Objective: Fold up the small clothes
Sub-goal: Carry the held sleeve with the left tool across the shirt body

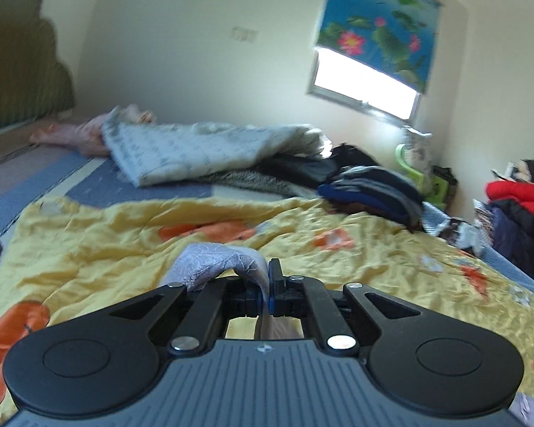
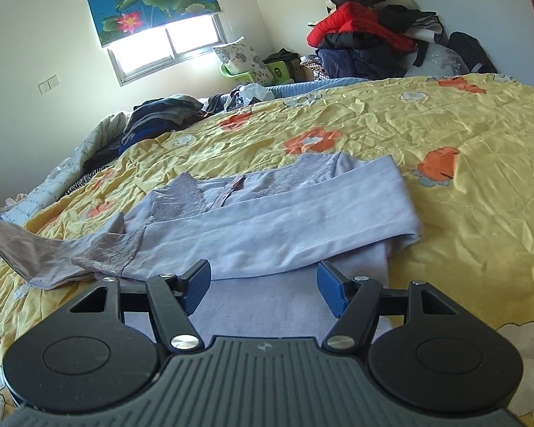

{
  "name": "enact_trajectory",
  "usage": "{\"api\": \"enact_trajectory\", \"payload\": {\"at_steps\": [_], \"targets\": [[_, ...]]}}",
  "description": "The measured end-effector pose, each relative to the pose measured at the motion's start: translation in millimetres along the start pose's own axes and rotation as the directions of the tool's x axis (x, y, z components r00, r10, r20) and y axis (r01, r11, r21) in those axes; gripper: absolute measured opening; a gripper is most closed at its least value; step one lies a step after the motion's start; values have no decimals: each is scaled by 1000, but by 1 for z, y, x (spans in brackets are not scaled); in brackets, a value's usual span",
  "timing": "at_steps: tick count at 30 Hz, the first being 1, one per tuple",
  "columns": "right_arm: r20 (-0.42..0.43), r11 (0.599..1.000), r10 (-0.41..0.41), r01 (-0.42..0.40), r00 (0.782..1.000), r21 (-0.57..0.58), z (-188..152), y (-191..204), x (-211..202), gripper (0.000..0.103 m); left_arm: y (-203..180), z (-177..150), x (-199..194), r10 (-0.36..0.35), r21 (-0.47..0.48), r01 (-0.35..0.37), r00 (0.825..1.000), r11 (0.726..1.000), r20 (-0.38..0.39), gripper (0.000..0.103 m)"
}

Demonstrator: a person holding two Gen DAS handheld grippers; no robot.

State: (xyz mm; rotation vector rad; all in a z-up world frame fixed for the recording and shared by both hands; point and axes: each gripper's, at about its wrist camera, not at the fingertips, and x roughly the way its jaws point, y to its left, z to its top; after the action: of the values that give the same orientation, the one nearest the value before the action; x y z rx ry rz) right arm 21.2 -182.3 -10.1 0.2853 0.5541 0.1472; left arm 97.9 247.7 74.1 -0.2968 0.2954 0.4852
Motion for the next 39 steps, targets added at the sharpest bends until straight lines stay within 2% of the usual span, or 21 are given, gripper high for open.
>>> {"api": "enact_trajectory", "payload": {"at_steps": [3,6,13,16,27,35,39], "targets": [[9,1000,-5,4,1000,17,1,-7,-2,67,-37,-2,-23,-84,103,80,996,991,37,4],[15,999,-10,10,1000,39,1,-15,-4,67,-74,-11,-41,-183,193,173,983,966,32,4],[26,997,-25,23,999,78,1,-33,-11,70,-136,-45,-60,-337,270,348,938,898,-88,4],[21,994,-27,24,999,104,0,-40,-12,70,-160,-66,-64,-384,305,419,907,855,-170,4],[47,991,-28,22,998,134,6,-52,-19,71,-228,-131,-97,-475,425,582,812,693,-339,4],[44,985,-52,44,998,166,2,-66,-22,72,-257,-158,-107,-483,452,628,778,634,-402,4],[44,982,-61,52,997,182,1,-72,-23,72,-266,-164,-114,-494,464,641,767,611,-410,4]]}}
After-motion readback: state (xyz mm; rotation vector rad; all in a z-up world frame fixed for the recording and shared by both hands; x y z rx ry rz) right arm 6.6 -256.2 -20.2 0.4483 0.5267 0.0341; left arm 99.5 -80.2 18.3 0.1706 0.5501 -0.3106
